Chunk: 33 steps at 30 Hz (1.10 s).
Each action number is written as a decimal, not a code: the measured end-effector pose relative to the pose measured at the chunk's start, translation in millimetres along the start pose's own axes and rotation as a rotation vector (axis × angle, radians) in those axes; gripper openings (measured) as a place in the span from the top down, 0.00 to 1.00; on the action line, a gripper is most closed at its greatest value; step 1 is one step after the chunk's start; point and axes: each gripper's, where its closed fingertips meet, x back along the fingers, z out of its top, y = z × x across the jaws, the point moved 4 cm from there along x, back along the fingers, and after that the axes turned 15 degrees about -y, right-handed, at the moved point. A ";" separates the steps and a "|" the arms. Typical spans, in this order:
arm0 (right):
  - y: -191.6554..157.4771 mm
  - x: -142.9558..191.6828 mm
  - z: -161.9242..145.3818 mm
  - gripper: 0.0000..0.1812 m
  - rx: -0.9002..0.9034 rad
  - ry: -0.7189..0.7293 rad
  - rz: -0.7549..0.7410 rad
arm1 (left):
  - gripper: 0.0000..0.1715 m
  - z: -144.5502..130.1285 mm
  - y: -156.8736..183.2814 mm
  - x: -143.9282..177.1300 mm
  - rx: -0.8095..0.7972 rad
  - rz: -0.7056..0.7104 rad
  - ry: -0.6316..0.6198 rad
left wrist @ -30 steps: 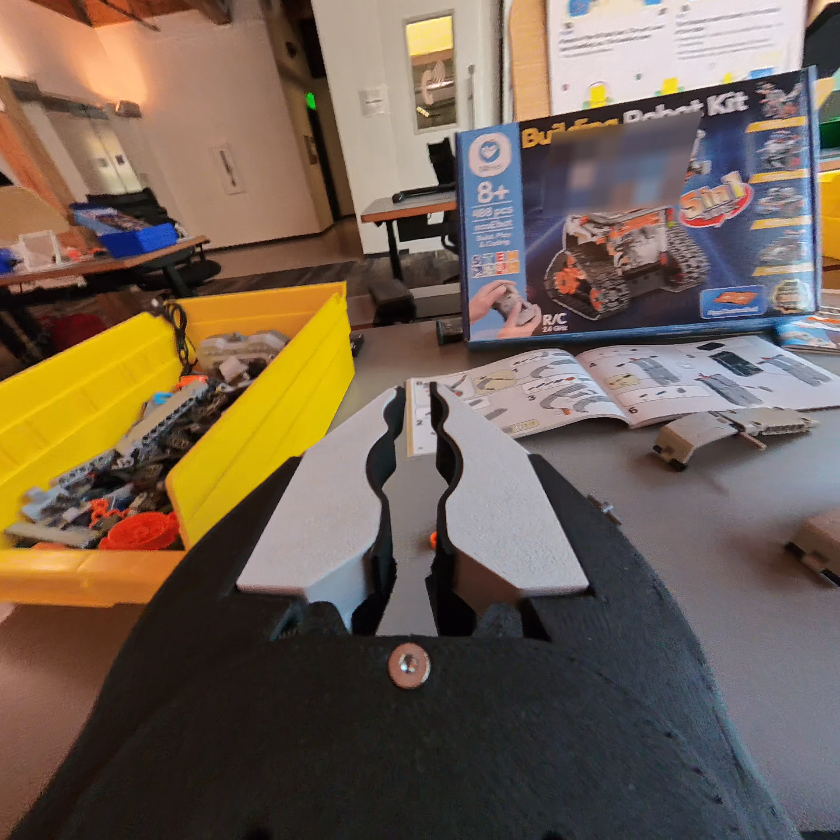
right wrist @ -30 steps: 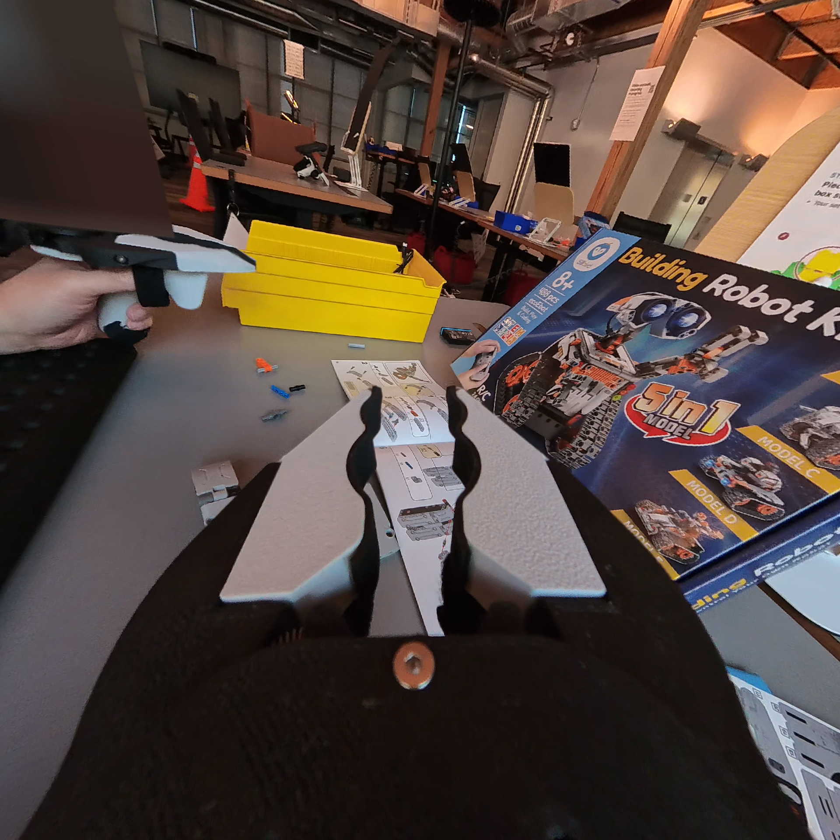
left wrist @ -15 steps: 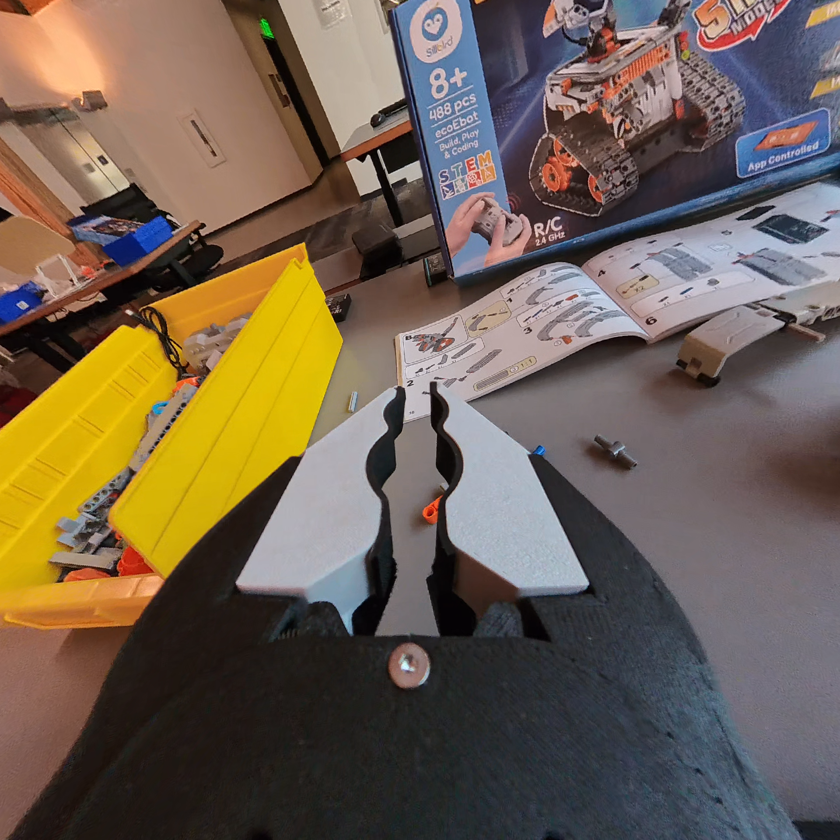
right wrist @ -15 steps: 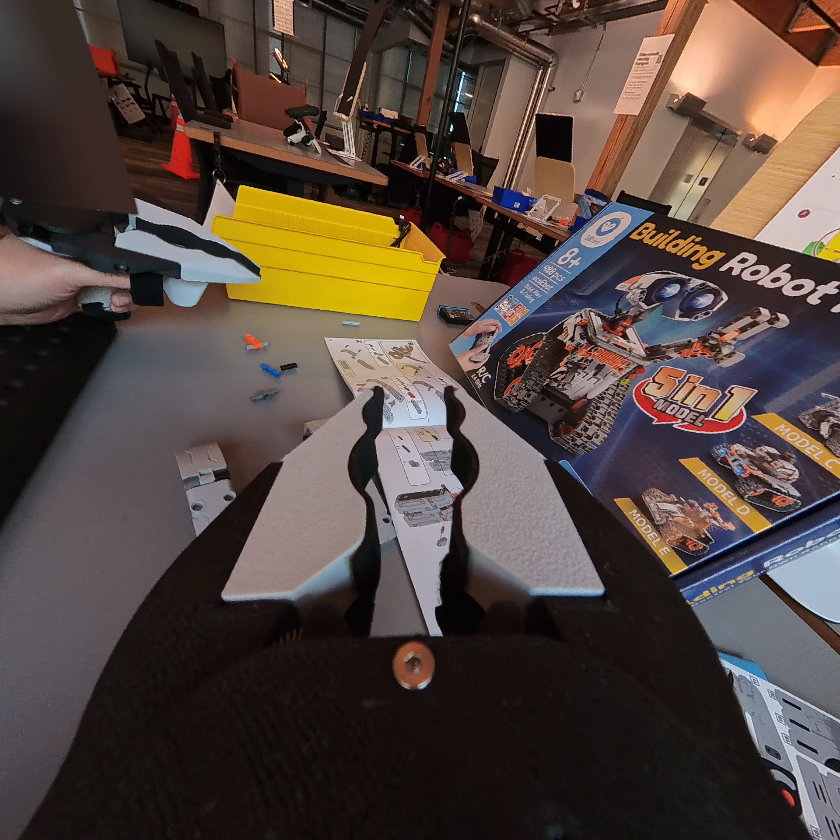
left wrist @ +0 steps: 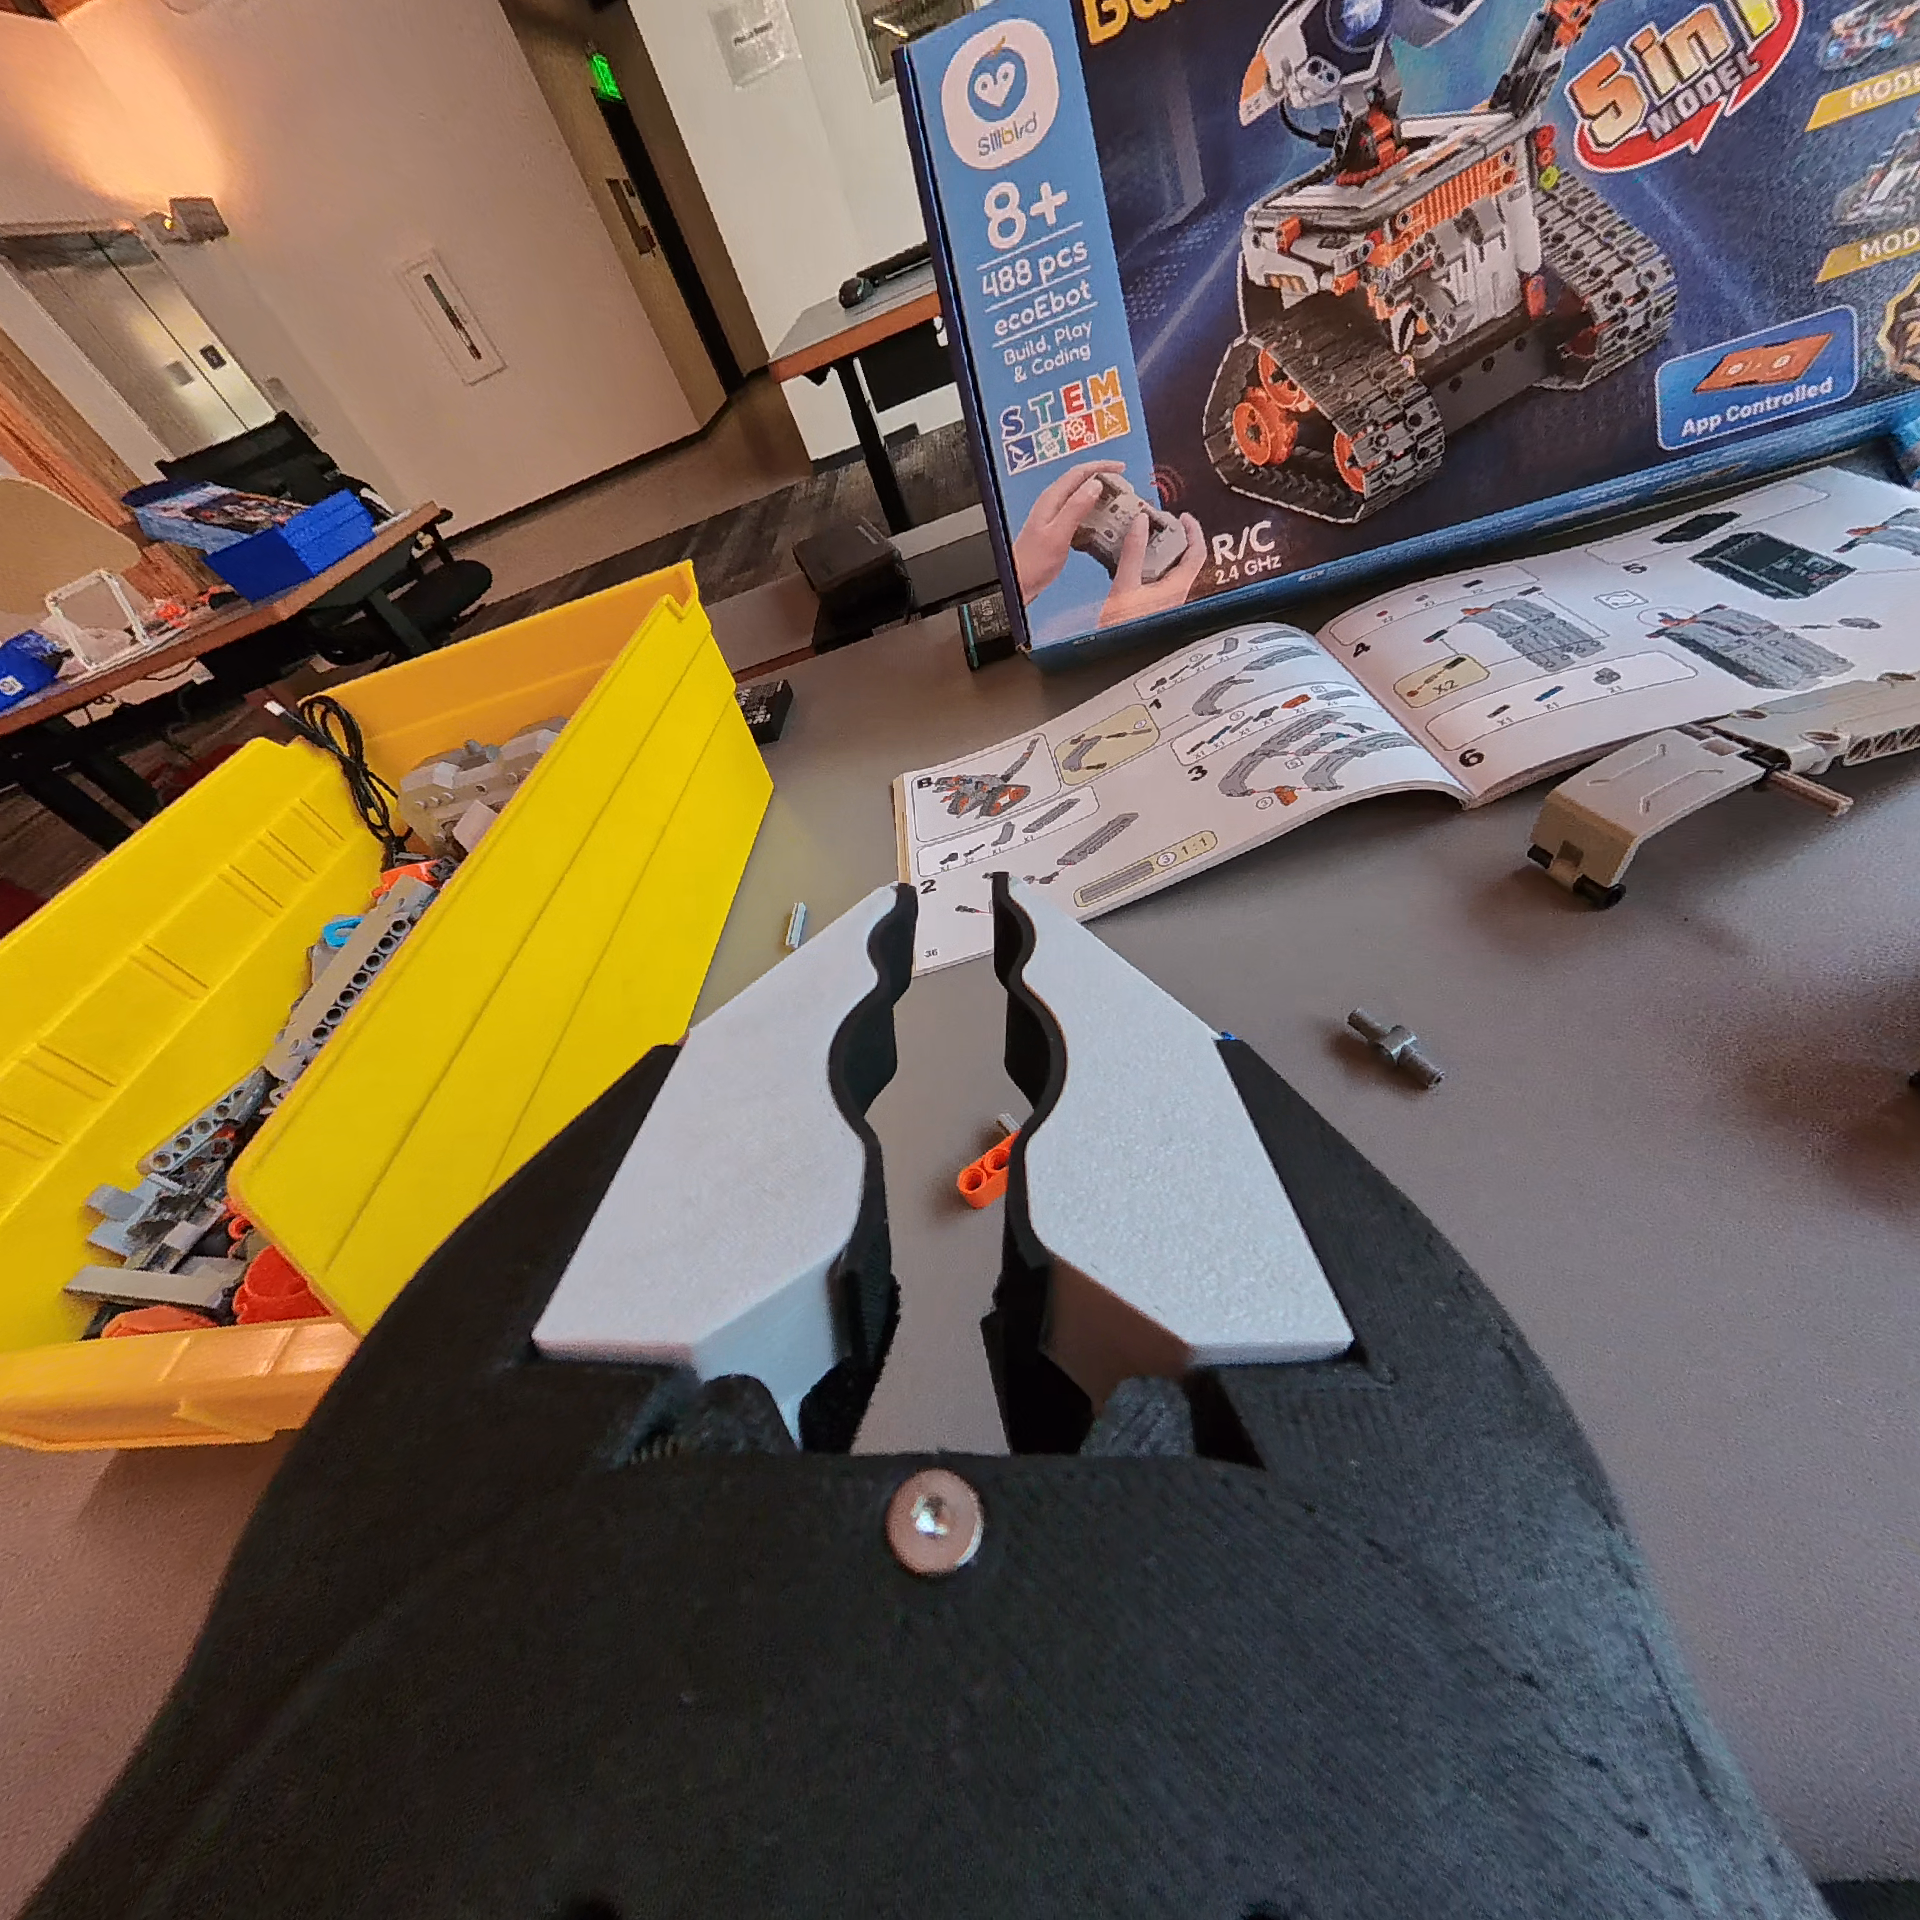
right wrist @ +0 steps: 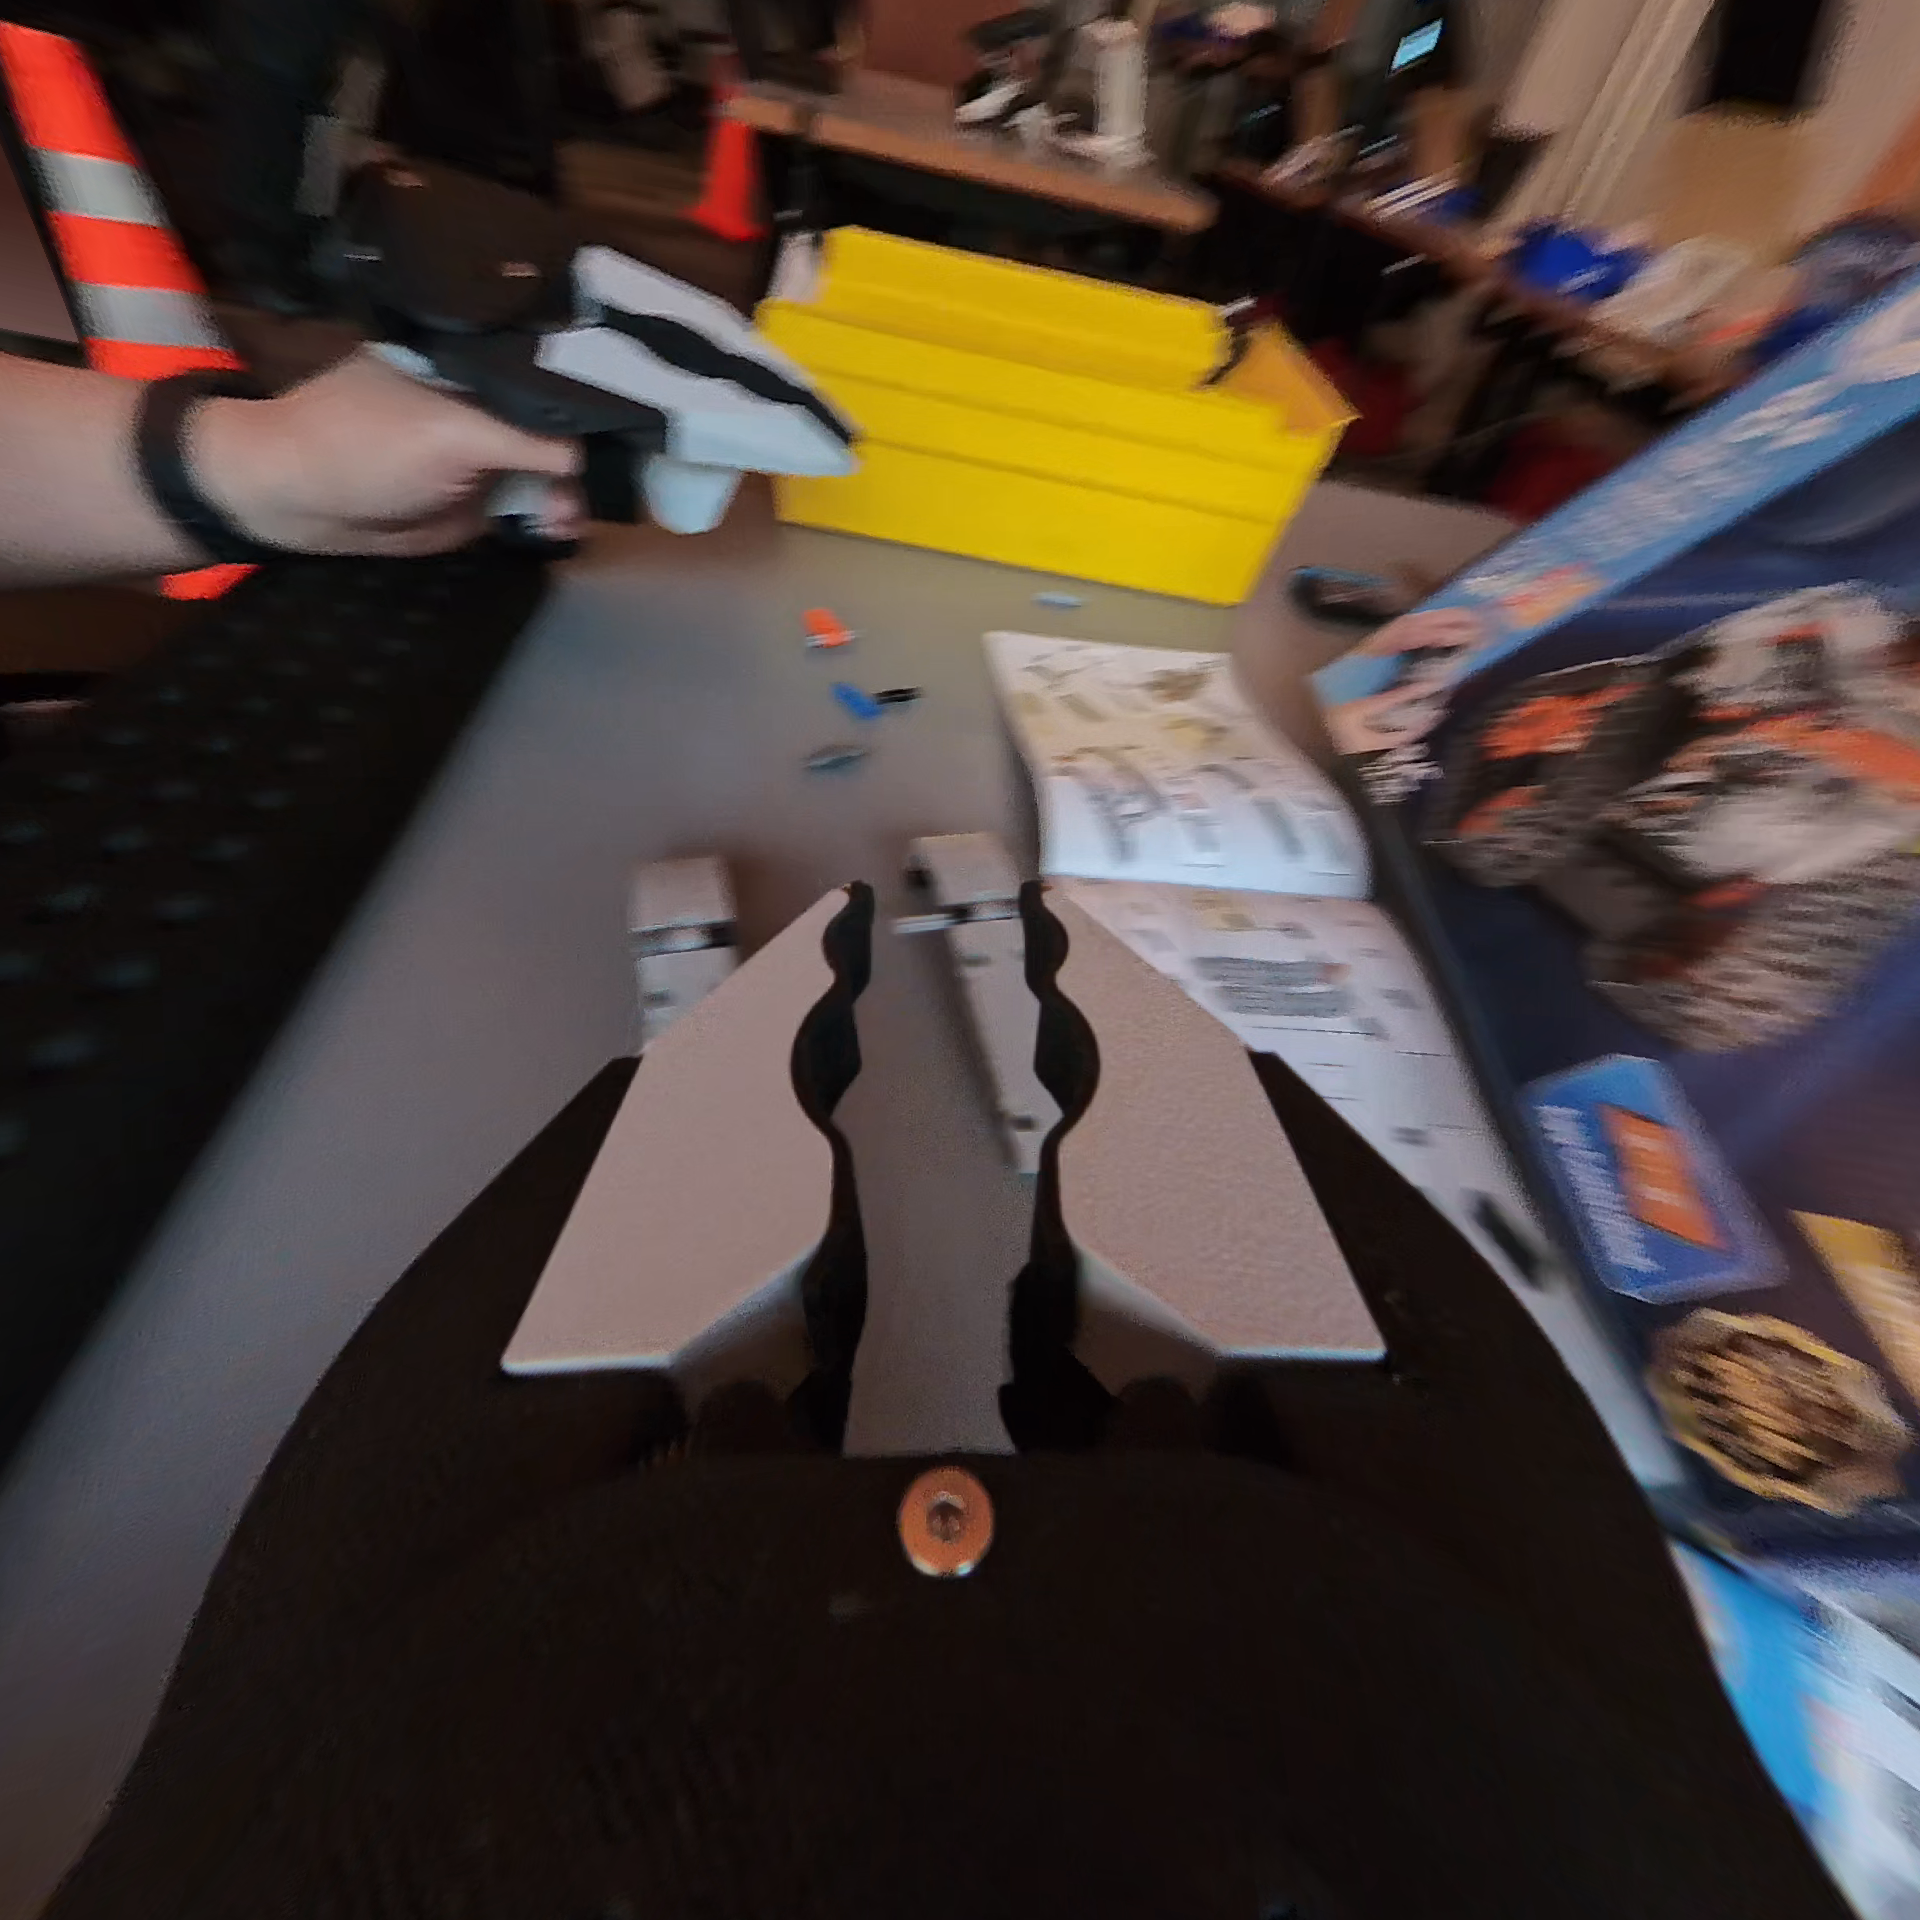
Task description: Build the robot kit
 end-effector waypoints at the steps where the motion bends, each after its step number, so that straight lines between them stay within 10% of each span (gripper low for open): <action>1: -10.7 -4.1 -2.0 0.81 -0.023 -0.017 0.118 | 0.93 0.0 0.2 -0.2 0.000 -0.002 0.000; 8: -52.4 -38.2 -49.4 0.70 0.011 -0.385 0.376 | 0.93 -0.2 0.2 -1.2 0.008 -0.013 0.001; 33: -51.5 -39.1 -49.9 0.72 -0.029 -0.389 0.387 | 0.93 -2.2 5.9 -7.3 0.000 -0.055 -0.023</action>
